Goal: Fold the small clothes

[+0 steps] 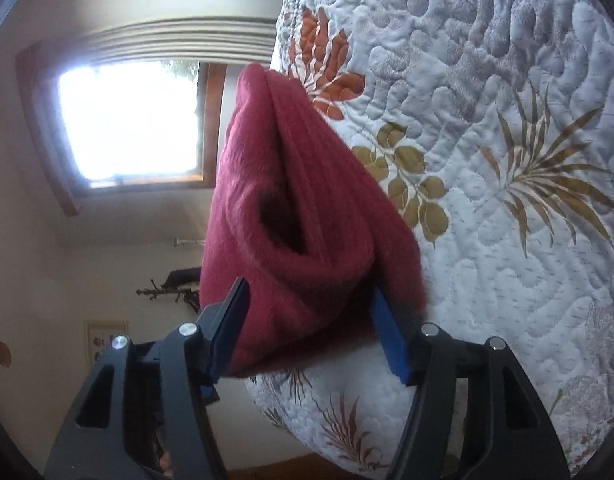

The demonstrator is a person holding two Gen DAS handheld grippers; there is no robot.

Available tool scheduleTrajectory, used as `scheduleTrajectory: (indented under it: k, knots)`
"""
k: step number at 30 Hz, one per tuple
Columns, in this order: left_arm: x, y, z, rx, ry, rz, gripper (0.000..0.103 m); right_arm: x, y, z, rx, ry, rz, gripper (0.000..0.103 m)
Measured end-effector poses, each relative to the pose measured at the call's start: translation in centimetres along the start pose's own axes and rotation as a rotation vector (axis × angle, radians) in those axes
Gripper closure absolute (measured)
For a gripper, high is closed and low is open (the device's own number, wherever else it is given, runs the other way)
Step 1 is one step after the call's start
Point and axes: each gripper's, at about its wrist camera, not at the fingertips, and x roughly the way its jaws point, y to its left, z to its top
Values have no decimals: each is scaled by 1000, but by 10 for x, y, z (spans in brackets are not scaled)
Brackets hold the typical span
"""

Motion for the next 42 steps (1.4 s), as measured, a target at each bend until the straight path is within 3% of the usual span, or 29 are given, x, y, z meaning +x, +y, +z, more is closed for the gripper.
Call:
scheduleTrajectory:
  k: [1,2,8,16,18,22,24,26,27,29,31,34,36,38,42]
  knots:
    - [1,1,1,-2,3,-2,28,4,-4,3,24,-4,22,66]
    - [2,1,2,-7,5,0,28,6,-7,5,45,-6,37,87]
    - [-2,-1,9,-1,15,-27,28,-39,4,-18,15,-64,12,92]
    - [28,-11,36,46,46,-66,28,-11,-18,1,20,-12,-68,88]
    - [36,-6,45,42,46,-61,28,-22,-9,1,-17,-6,-66,75]
    - [52,11,52,1,74,-12,28,-48,35,9,-211,-81,-151,66]
    - [55,16,50,-1,81,-5,28,-33,51,21,-289,-31,-162,47]
    - [56,19,49,-12,75,-2,28,-9,56,34,-344,52,-196,40]
    - [55,21,48,-18,72,-3,28,4,56,38,-364,101,-212,47]
    - [54,27,48,-28,68,2,28,22,56,43,-443,158,-260,83]
    - [56,33,47,-31,73,16,30,28,47,53,-442,165,-288,83]
    - [55,36,47,-55,80,26,36,25,40,61,-398,199,-249,79]
    - [49,21,43,-23,75,13,34,7,53,68,-396,173,-150,67]
    - [44,1,38,25,66,-19,30,-6,66,83,-404,120,-120,54]
    - [64,-19,37,97,90,-17,27,23,81,127,-429,141,-146,54]
